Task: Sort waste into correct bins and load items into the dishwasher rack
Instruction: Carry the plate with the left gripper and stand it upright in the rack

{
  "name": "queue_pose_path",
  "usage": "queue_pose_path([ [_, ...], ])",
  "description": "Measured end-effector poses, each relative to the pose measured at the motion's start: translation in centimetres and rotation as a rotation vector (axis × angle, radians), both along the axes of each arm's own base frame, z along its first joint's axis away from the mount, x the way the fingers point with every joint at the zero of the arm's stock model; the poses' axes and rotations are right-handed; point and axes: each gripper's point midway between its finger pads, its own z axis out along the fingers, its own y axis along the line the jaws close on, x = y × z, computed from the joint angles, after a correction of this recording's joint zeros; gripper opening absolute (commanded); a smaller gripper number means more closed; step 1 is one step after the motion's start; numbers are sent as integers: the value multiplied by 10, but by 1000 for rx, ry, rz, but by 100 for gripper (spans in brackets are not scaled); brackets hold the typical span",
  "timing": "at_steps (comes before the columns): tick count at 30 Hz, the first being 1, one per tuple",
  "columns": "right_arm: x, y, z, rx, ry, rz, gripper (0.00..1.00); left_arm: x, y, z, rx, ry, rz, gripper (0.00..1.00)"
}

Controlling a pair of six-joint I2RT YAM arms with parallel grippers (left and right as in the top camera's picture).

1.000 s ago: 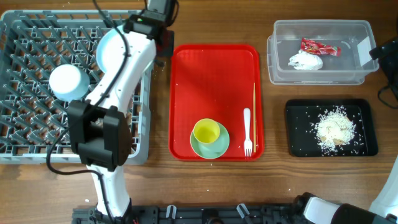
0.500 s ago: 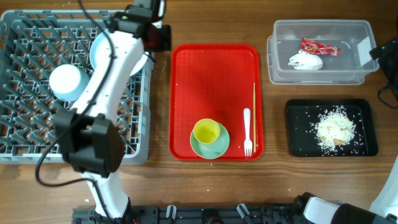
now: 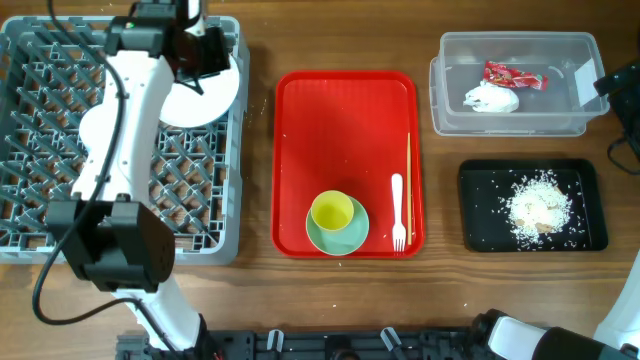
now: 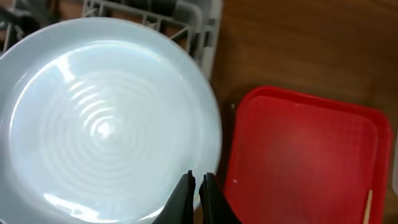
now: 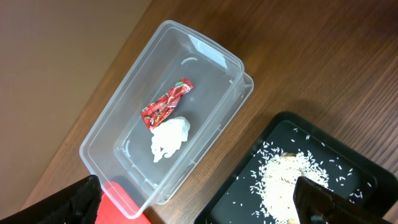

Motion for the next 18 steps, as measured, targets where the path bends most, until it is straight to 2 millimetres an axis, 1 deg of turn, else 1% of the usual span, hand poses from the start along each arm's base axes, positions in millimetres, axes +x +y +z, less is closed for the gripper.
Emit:
queue_pose_path([
  [3, 0, 0, 0, 0, 0, 0, 100, -2, 20, -29, -5, 88, 42, 4],
  [5, 0, 0, 0, 0, 0, 0, 100, -1, 26, -47, -4, 129, 54, 4],
  [8, 0, 0, 0, 0, 0, 0, 100, 0, 34, -65, 3, 168, 72, 4],
  [11, 0, 0, 0, 0, 0, 0, 100, 0, 49, -70, 4, 181, 103, 4],
  [16, 0, 0, 0, 0, 0, 0, 100, -5, 90, -77, 9, 205, 191, 4],
  [18, 0, 0, 0, 0, 0, 0, 100, -6, 98, -84, 6, 219, 210, 4],
])
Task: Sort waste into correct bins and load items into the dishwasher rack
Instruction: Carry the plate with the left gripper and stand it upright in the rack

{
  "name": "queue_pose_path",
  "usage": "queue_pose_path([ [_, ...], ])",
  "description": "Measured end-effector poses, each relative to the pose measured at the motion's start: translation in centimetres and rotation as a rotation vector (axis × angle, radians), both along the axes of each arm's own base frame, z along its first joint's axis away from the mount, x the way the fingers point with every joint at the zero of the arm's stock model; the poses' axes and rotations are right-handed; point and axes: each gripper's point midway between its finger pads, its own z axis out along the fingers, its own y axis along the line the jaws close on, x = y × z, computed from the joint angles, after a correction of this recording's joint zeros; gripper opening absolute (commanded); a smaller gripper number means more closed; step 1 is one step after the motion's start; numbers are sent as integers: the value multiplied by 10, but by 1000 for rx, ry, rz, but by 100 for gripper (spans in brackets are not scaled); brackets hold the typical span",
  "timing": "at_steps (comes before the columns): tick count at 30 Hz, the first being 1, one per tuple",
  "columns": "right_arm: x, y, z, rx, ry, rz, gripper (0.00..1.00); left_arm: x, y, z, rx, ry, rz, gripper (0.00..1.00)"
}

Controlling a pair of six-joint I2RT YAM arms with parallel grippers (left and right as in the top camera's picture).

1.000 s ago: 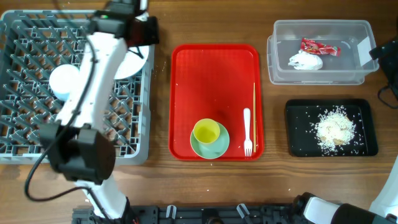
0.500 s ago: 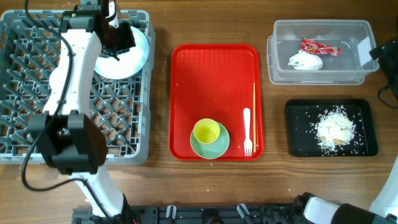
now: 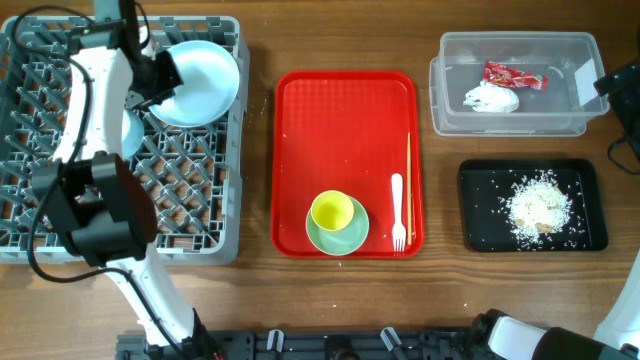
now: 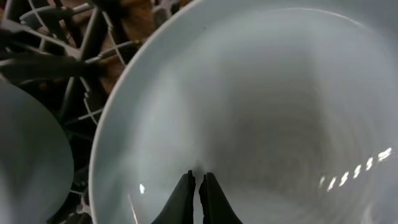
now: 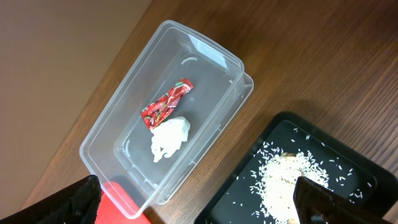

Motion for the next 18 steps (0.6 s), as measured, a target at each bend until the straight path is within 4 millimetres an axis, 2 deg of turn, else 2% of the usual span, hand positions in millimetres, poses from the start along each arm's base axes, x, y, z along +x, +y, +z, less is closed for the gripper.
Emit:
queue_pose_path([
  [2, 0, 0, 0, 0, 0, 0, 100, 1, 2, -7, -2, 12, 4, 4],
  [6, 0, 0, 0, 0, 0, 0, 100, 5, 10, -7, 37, -4, 18, 4],
  [12, 0, 0, 0, 0, 0, -1, 100, 1, 44, -9, 201, 21, 115, 4],
  [14, 0, 0, 0, 0, 0, -1, 100, 0, 59, -5, 279, 22, 146, 4],
  [18, 0, 0, 0, 0, 0, 0, 100, -9, 104, 1, 434, 41, 234, 4],
])
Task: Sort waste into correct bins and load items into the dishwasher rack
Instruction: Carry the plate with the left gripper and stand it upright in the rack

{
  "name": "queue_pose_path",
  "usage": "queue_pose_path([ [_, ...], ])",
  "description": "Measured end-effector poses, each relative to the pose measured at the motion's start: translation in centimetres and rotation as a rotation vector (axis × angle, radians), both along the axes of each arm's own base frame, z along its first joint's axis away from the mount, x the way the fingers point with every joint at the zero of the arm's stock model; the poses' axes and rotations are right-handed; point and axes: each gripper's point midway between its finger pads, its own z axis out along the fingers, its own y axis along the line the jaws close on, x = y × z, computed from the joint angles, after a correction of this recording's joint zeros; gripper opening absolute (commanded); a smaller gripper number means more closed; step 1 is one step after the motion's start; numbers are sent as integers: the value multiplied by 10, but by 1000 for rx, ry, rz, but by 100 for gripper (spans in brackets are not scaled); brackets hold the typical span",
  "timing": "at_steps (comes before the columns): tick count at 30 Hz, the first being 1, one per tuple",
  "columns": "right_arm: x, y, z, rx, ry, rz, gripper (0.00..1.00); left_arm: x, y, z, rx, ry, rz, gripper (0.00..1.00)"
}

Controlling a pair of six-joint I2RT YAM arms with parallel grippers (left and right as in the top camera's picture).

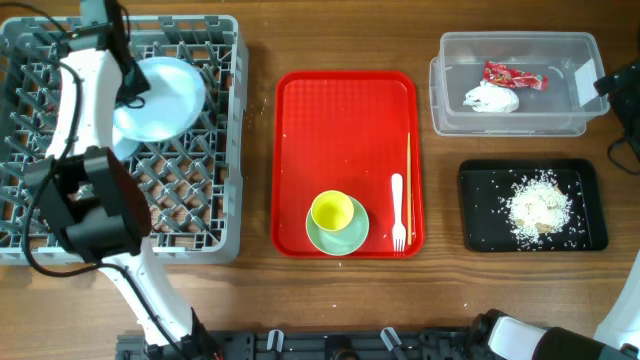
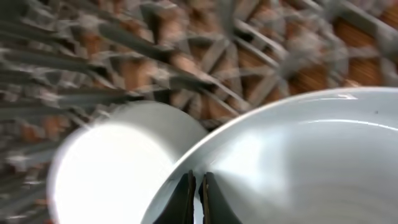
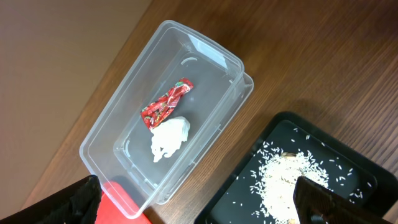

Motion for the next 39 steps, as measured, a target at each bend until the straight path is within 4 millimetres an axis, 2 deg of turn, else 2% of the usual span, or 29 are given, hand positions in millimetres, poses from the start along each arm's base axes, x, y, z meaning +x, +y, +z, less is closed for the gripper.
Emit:
queue_pose_path([
  [3, 0, 0, 0, 0, 0, 0, 100, 3, 12, 7, 48, -27, 24, 4],
  [5, 0, 0, 0, 0, 0, 0, 100, 6, 14, 18, 67, -61, 28, 4],
  [11, 0, 0, 0, 0, 0, 0, 100, 4, 9, 78, 97, -186, 24, 4],
  [13, 0, 0, 0, 0, 0, 0, 100, 0, -4, 89, 37, -209, -6, 4],
  [14, 0, 0, 0, 0, 0, 0, 100, 1, -27, 90, -64, -224, -61, 4],
  [17, 0, 0, 0, 0, 0, 0, 100, 1, -65, 83, -202, -205, -143, 4],
  [22, 0, 0, 0, 1, 0, 0, 100, 6, -141, 62, -379, -150, -295, 4],
  [25, 0, 0, 0, 0, 0, 0, 100, 8, -166, 41, -419, -96, -335, 4],
  [28, 0, 0, 0, 0, 0, 0, 100, 9, -175, 21, -440, -51, -339, 4],
  [31, 0, 0, 0, 0, 0, 0, 100, 9, -170, 12, -440, -35, -321, 4],
  [39, 0, 0, 0, 1, 0, 0, 100, 11, -159, 13, -420, -47, -291, 4],
])
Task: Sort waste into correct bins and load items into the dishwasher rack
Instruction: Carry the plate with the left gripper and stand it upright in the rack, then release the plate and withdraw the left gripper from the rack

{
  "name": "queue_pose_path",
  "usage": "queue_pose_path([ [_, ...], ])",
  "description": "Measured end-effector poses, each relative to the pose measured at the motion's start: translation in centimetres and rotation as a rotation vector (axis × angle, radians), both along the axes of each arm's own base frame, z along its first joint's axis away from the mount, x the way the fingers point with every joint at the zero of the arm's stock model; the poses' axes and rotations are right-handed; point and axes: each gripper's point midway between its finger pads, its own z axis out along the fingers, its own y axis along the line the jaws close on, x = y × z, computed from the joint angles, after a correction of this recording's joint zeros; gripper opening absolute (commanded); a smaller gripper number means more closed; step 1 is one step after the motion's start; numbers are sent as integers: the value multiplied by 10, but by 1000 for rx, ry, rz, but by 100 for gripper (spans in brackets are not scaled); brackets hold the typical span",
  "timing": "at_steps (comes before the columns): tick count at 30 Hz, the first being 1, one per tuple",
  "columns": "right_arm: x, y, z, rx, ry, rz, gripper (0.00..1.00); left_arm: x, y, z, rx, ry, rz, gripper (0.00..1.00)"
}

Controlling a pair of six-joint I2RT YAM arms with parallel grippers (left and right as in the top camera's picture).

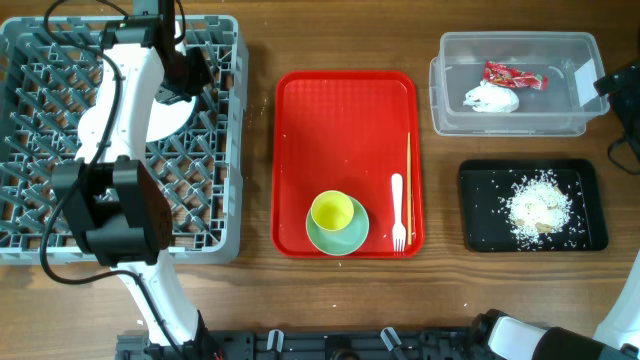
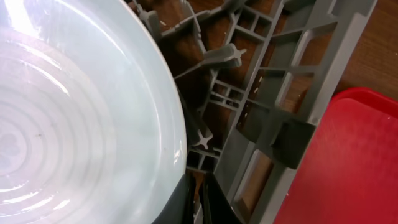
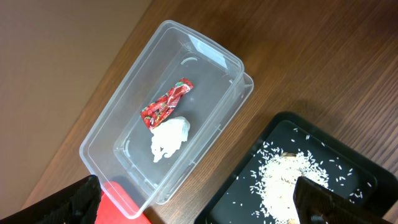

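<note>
My left gripper [image 2: 199, 202] is over the back right part of the grey dishwasher rack [image 1: 60, 200], shut on the rim of a pale plate [image 2: 74, 124]. The plate [image 1: 170, 112] leans among the rack's prongs, partly hidden under the arm. On the red tray [image 1: 345, 120] a yellow-green cup [image 1: 332, 212] stands on a green saucer [image 1: 352, 236], beside a white fork [image 1: 397, 212] and a thin wooden stick [image 1: 408, 185]. My right gripper [image 3: 199, 202] hangs open and empty above the gap between the clear bin [image 3: 124, 130] and the black tray [image 3: 348, 162].
The clear bin [image 1: 440, 110] holds a red wrapper [image 1: 513, 76] and a crumpled white tissue [image 1: 492, 98]. The black tray [image 1: 478, 235] carries scattered rice [image 1: 540, 205]. A second white plate [image 1: 88, 128] shows in the rack beside my left arm. Bare wood lies between rack, trays and bin.
My left gripper has moved right, from the rack's back middle to near its back right corner. The plate, then facing up above the rack, now leans among the prongs. The right arm is unmoved.
My left gripper first held the plate at the rack's back right edge, next to the red tray. It then held it further left over the rack, above a second plate. Now the plate sits lower among the prongs, the gripper still shut on it. The right gripper stayed open throughout.
</note>
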Motion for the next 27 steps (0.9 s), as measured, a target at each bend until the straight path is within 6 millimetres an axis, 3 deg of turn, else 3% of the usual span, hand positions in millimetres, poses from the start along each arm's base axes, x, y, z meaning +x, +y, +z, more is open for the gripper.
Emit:
queue_pose_path([
  [12, 0, 0, 0, 0, 0, 0, 100, -15, 11, 3, 63, 46, 18, 4],
  [21, 0, 0, 0, 0, 0, 0, 100, -19, 13, -29, 72, 110, 19, 4],
  [27, 0, 0, 0, 0, 0, 0, 100, -15, 15, -32, 79, 92, 23, 4],
])
